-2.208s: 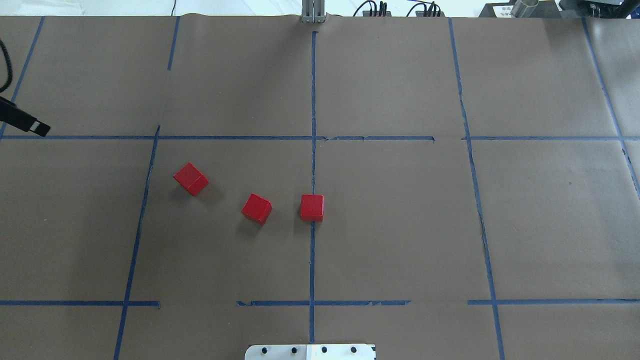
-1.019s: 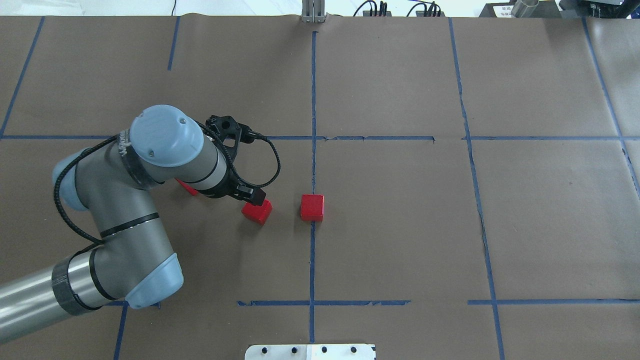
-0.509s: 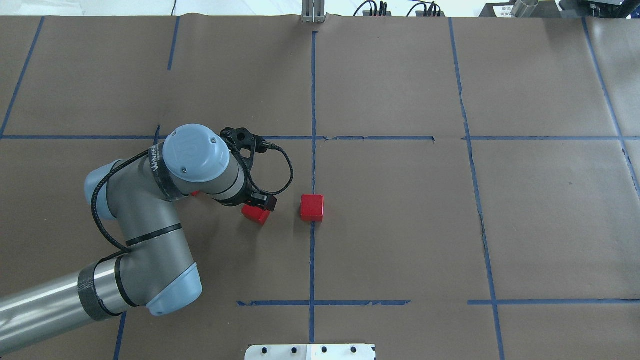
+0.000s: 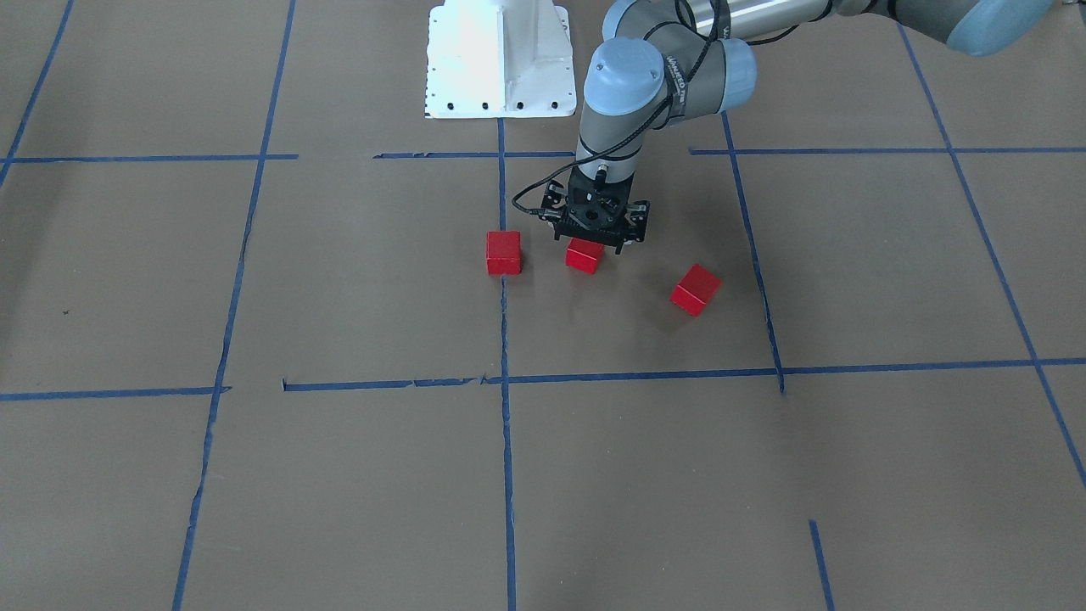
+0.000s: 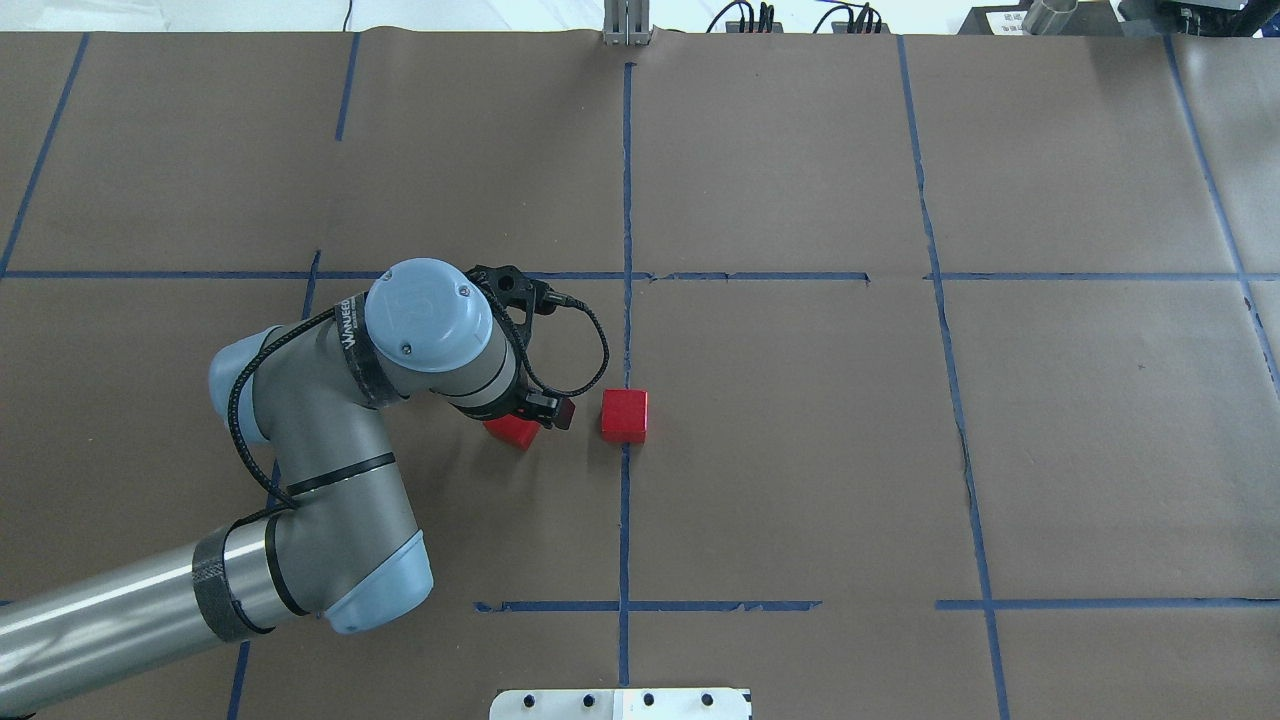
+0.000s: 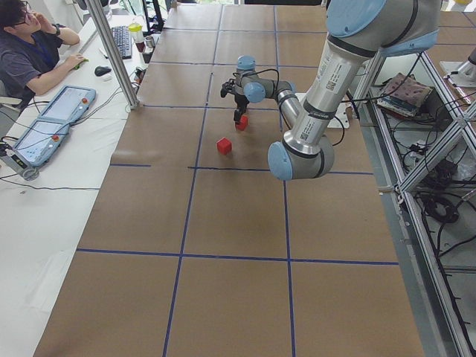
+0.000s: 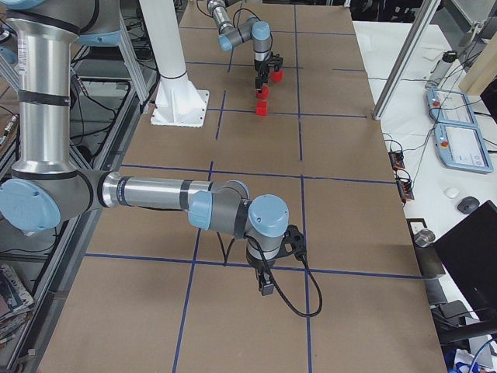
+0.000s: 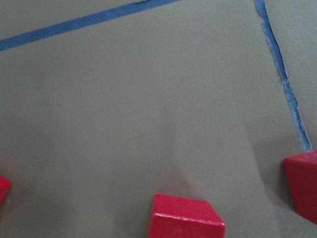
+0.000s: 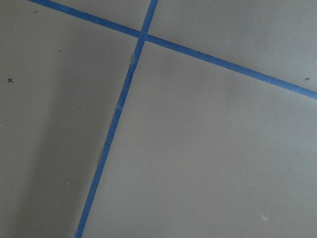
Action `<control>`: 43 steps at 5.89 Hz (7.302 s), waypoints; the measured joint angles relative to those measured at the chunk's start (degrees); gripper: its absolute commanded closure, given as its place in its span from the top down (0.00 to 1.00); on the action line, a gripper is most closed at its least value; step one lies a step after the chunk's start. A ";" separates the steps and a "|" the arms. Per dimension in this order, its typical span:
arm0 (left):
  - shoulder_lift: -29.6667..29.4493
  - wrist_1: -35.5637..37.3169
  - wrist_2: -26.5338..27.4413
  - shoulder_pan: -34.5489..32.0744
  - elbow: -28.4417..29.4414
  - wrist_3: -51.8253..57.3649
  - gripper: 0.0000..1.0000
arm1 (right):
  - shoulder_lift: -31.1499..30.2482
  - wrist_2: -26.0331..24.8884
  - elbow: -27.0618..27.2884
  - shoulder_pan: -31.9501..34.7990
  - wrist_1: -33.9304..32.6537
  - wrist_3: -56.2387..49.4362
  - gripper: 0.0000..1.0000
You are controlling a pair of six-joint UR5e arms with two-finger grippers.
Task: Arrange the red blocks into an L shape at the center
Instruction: 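Lower the left gripper and grasp that red cube, then lift the cube and carry it just farther from the robot than the center cube, then lower the held cube against the far side of the center cube, then hold the cube in place beside the center cube with the left gripper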
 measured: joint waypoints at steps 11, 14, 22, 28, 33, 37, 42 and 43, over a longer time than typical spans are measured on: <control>-11.92 5.44 -6.87 -6.67 12.00 -7.46 0.21 | -0.95 0.08 0.06 0.00 0.03 -0.17 1.00; -20.84 2.09 -6.94 -5.03 23.98 -12.88 0.21 | -0.97 0.01 0.07 0.00 0.03 -0.18 1.00; -21.22 0.51 -6.04 -1.92 24.80 -14.25 0.23 | -0.97 -0.01 0.04 0.00 0.03 -0.18 1.00; -20.37 -1.87 -3.88 -1.40 24.81 -14.08 0.24 | -0.97 -0.01 0.15 0.00 0.03 -0.17 1.00; -20.60 -1.83 -3.87 -1.26 24.72 -15.94 0.24 | -0.97 -0.09 0.10 0.00 0.03 -0.24 1.00; -20.48 -1.83 -3.87 -1.07 24.72 -16.19 0.25 | -1.05 -0.10 -0.02 0.00 0.03 -0.26 1.00; -20.50 -1.85 -3.87 -1.04 24.68 -16.09 0.31 | -1.06 -0.09 -0.02 0.00 0.03 -0.26 1.00; -20.44 -1.89 -3.87 -1.04 24.65 -15.98 0.33 | -1.06 -0.09 -0.02 0.00 0.03 -0.26 1.00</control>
